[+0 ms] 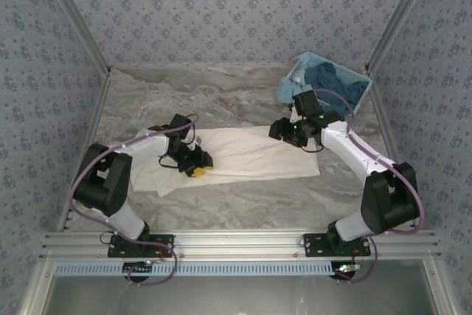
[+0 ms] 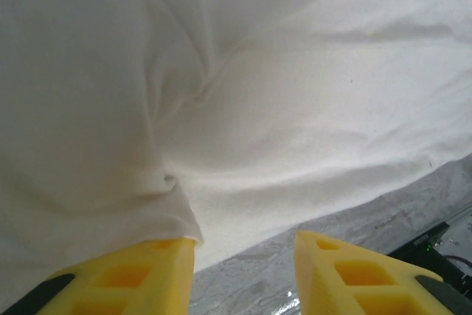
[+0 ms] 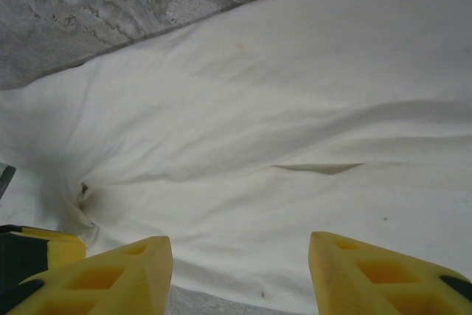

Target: Fold and stack the t-shirts

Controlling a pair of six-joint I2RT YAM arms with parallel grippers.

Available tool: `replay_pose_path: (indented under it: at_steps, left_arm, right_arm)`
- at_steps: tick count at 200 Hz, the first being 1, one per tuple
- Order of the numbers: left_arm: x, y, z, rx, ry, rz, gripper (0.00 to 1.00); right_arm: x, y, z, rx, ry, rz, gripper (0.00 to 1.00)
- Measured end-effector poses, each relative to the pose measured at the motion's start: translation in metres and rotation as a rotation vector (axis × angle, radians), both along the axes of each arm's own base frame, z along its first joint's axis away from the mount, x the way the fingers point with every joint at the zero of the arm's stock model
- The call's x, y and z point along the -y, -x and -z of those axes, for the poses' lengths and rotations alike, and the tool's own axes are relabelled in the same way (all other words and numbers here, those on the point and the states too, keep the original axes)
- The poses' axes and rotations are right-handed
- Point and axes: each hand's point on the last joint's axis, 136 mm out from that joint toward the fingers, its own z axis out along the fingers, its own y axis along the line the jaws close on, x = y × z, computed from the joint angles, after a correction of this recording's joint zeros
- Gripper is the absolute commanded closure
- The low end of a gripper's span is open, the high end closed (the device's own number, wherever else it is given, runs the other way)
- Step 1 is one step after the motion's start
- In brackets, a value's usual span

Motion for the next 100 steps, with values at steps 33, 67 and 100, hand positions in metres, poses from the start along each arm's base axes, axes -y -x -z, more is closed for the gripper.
replay_pose_path:
  at_steps: [33, 67, 100]
  left_arm:
    - [-0.019, 0.001, -0.01, -0.018, -0.012, -0.028, 0.77]
    - [-0.044, -0.013, -0.036, 0.032, 0.01, -0.097, 0.86]
    - [-0.104, -0.038, -0.054, 0.105, -0.029, -0.286, 0.74]
  right_arm:
    - [-0.012, 0.008, 0.005, -0.004, -0.005, -0.03, 0.47]
    - [-0.05, 0.017, -0.014, 0.091, -0.109, -0.137, 0.47]
    - [-0.095, 0.029, -0.048, 0.204, -0.276, -0.253, 0.47]
